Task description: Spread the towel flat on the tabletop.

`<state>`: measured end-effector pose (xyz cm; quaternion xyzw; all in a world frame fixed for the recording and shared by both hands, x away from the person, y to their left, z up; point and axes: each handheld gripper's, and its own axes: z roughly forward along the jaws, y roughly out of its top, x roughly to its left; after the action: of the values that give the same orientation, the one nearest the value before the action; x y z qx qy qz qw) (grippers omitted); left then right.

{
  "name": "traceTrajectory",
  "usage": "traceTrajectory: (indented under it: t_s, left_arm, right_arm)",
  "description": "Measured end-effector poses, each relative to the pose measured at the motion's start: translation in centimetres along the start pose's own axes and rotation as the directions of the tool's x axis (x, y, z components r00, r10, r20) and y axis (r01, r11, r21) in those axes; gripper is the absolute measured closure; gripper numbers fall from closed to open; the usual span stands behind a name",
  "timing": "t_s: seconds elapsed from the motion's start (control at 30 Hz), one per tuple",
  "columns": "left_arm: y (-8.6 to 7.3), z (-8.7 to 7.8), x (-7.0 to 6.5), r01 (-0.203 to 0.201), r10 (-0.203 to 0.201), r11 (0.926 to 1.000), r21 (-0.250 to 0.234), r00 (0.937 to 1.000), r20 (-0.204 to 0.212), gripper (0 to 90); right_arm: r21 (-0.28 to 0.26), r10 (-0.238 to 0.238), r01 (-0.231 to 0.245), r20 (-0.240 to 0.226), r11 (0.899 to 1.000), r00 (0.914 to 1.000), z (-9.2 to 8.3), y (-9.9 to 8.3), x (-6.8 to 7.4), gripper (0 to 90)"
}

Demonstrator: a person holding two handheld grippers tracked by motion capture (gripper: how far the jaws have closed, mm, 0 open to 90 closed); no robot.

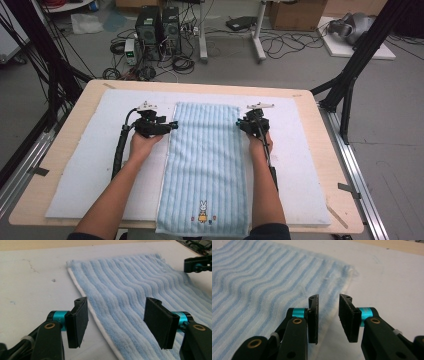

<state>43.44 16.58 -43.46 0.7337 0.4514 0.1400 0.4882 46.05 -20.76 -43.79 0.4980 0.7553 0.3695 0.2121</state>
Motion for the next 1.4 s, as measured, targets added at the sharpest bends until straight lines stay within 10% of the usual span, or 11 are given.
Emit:
traceTrajectory:
  t_s: [0.27, 0.4, 0.7, 0.97, 1.13, 1.27, 1.4]
  left_arm:
    - [-0.2, -0.5, -0.1, 0.009, -0.009, 1.0000, 0.000, 0.9999, 0.006, 36.0]
    - [-0.1, -0.9, -0.3, 0.004, -0.004, 0.9998, -0.018, 0.9999, 0.016, 33.7]
    - [-0.4, -2.9, -1.0, -0.003, 0.019, 0.9903, -0.139, 0.9927, 0.119, 17.4]
    - [-1.2, -5.0, -1.5, -0.049, 0.073, 0.9871, -0.153, 0.9848, 0.157, 17.3]
    - [-1.9, -6.1, -1.9, -0.124, 0.158, 0.9671, -0.222, 0.9766, 0.145, 18.3]
    - [-2.2, -6.4, -2.1, -0.067, 0.099, 0.9803, -0.185, 0.9806, 0.169, 16.3]
    - [-2.5, -6.9, -2.2, -0.059, 0.094, 0.9767, -0.207, 0.9819, 0.165, 16.2]
  right_arm:
    - [0.053, -0.072, 0.066, 0.111, 0.996, 0.9913, 1.8, 0.4, 0.7, 74.8]
    - [0.024, -0.024, 0.020, 0.144, 1.000, 0.9893, 1.5, 0.4, 0.6, 73.4]
    - [-0.119, -0.014, 0.012, -0.015, 0.993, 0.9998, -5.0, -0.2, 0.1, 62.2]
    - [-0.150, -0.109, 0.101, -0.050, 0.984, 0.9927, -10.7, -3.8, -0.6, 44.7]
    - [-0.174, -0.093, 0.082, -0.058, 0.981, 0.9940, -12.5, -5.9, -1.1, 24.4]
    - [-0.175, -0.103, 0.093, -0.046, 0.980, 0.9937, -12.9, -6.8, -1.4, 10.8]
    - [-0.203, -0.093, 0.082, -0.045, 0.976, 0.9946, -13.2, -6.6, -1.4, 10.8]
